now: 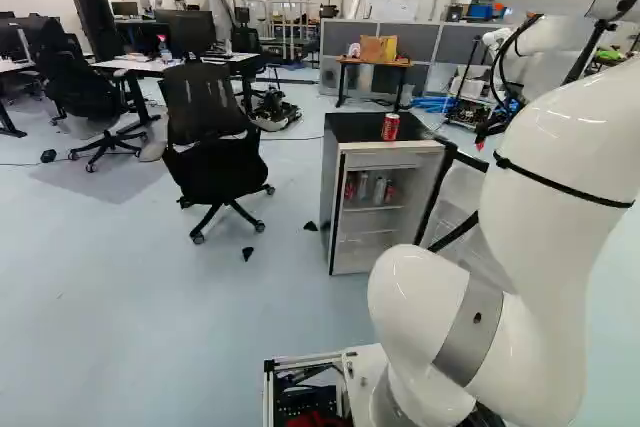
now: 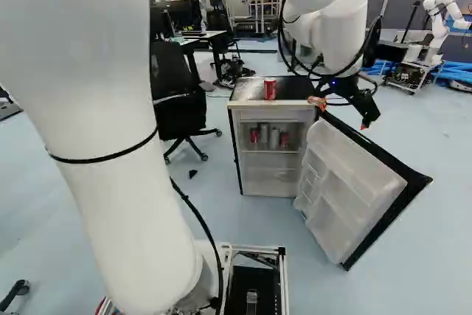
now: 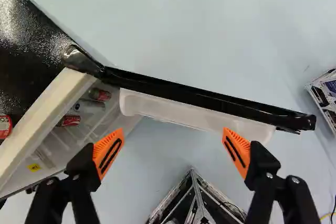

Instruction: Grab a drink from the fridge

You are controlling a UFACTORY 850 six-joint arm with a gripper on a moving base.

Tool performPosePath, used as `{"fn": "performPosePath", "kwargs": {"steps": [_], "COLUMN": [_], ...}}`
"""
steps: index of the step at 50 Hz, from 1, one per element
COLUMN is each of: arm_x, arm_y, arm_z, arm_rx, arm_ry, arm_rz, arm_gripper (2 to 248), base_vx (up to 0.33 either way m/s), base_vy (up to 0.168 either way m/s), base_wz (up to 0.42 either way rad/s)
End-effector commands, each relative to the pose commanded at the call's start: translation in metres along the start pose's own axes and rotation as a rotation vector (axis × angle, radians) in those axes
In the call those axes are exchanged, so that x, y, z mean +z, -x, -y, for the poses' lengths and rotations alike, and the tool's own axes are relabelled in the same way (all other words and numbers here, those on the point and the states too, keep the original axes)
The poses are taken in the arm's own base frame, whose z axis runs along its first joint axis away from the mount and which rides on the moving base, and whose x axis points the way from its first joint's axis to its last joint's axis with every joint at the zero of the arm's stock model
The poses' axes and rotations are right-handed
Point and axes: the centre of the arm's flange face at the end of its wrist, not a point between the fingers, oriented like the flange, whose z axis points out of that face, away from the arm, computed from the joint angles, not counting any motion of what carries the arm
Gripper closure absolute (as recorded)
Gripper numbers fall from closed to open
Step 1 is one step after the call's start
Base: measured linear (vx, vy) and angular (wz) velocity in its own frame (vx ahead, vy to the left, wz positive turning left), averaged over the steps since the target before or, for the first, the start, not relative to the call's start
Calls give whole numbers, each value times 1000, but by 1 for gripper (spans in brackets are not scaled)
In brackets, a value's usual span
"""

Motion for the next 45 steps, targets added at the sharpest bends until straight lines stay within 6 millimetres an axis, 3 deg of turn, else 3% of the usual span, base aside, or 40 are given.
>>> {"fn": "performPosePath", "kwargs": {"steps": [45], "arm_x": [41], "arm_y": [-70], "arm_z": [-29], "arm_rx": [43], "arm_ry": [21], "arm_rz": [3], "arm_gripper": [3], "base_vx": [0], "base_vy": [0], "base_wz": [0]}}
